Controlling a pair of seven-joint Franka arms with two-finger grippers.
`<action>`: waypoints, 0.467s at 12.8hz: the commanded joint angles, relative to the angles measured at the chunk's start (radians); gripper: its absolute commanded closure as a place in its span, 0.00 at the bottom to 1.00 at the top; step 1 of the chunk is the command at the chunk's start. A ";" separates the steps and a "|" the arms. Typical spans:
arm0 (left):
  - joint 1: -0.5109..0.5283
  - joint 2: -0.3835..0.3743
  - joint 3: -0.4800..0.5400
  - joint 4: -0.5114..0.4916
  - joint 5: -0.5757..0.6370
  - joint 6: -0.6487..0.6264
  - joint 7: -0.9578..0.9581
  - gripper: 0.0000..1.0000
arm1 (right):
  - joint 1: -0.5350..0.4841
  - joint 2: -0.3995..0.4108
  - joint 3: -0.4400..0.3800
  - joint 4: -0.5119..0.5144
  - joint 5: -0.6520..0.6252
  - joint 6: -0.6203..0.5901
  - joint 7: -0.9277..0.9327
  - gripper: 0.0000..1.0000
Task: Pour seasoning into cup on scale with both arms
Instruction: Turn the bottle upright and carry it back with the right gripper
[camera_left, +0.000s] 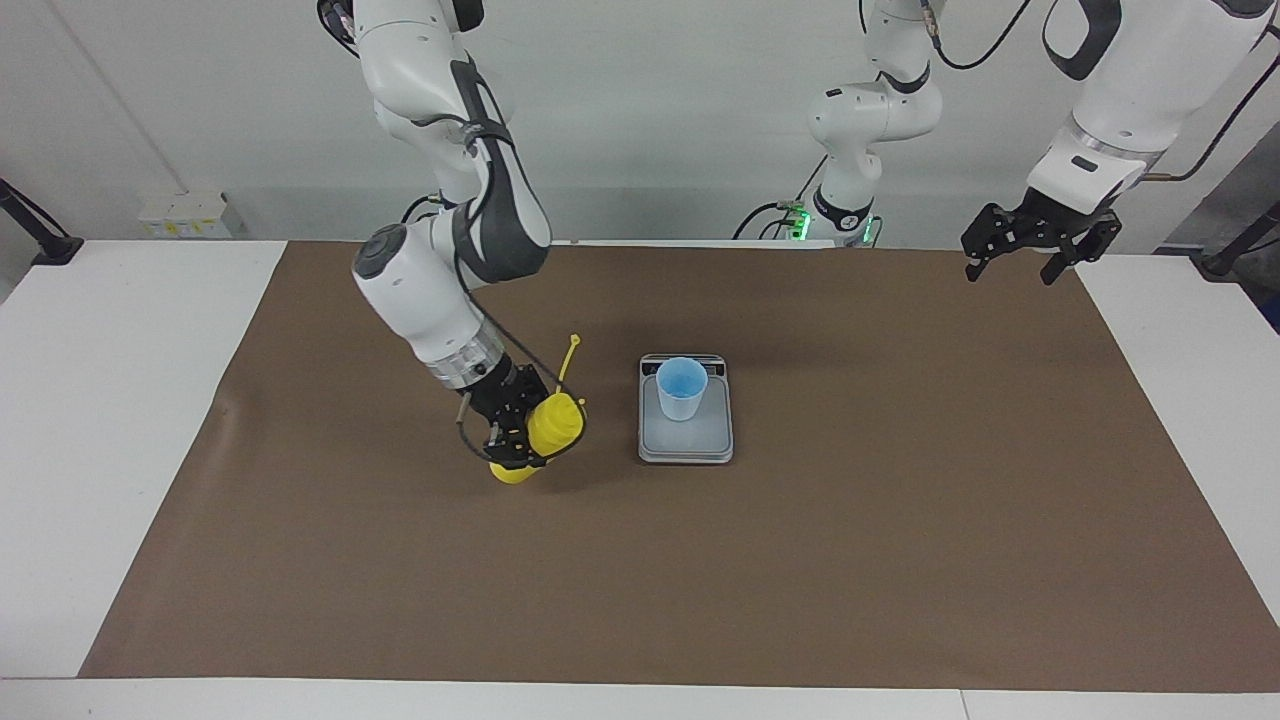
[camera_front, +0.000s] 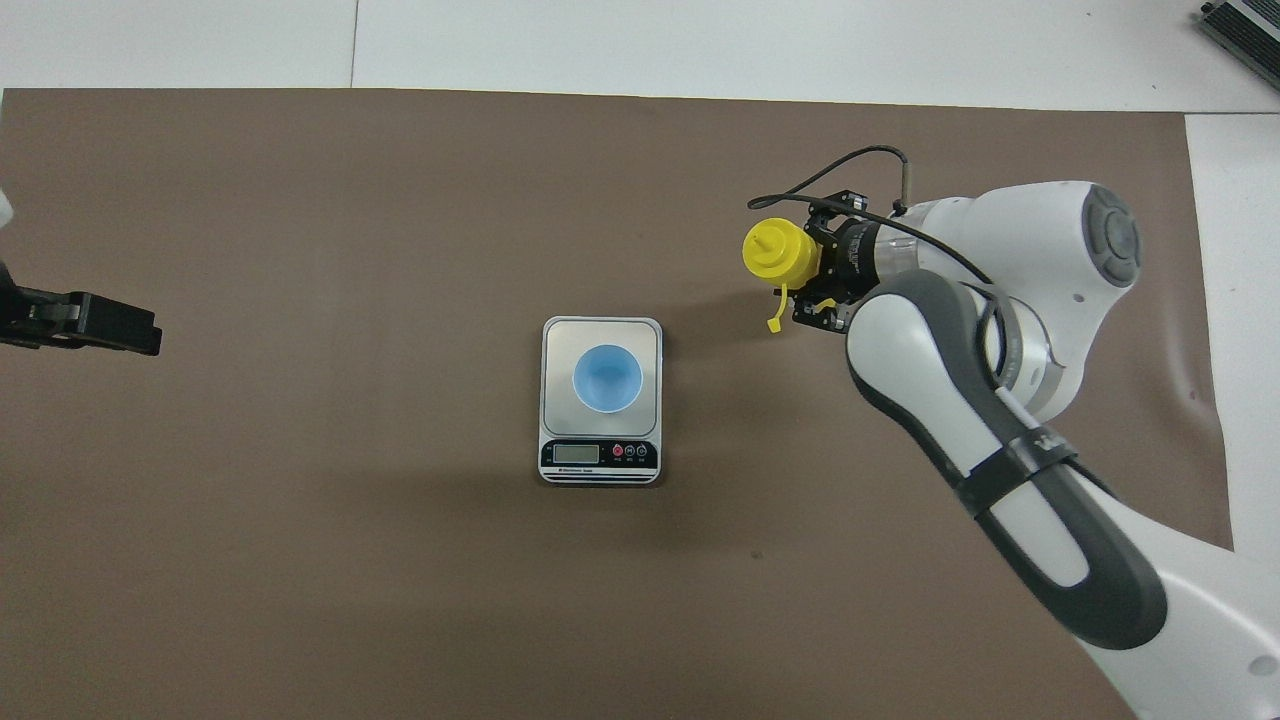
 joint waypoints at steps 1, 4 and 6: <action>0.005 -0.018 0.000 -0.015 -0.012 -0.006 -0.005 0.00 | -0.086 -0.060 0.012 -0.059 0.177 -0.116 -0.138 1.00; 0.005 -0.018 0.000 -0.015 -0.012 -0.006 -0.005 0.00 | -0.130 -0.113 0.012 -0.166 0.271 -0.178 -0.291 1.00; 0.005 -0.018 0.000 -0.015 -0.012 -0.006 -0.005 0.00 | -0.143 -0.152 0.009 -0.266 0.373 -0.172 -0.428 1.00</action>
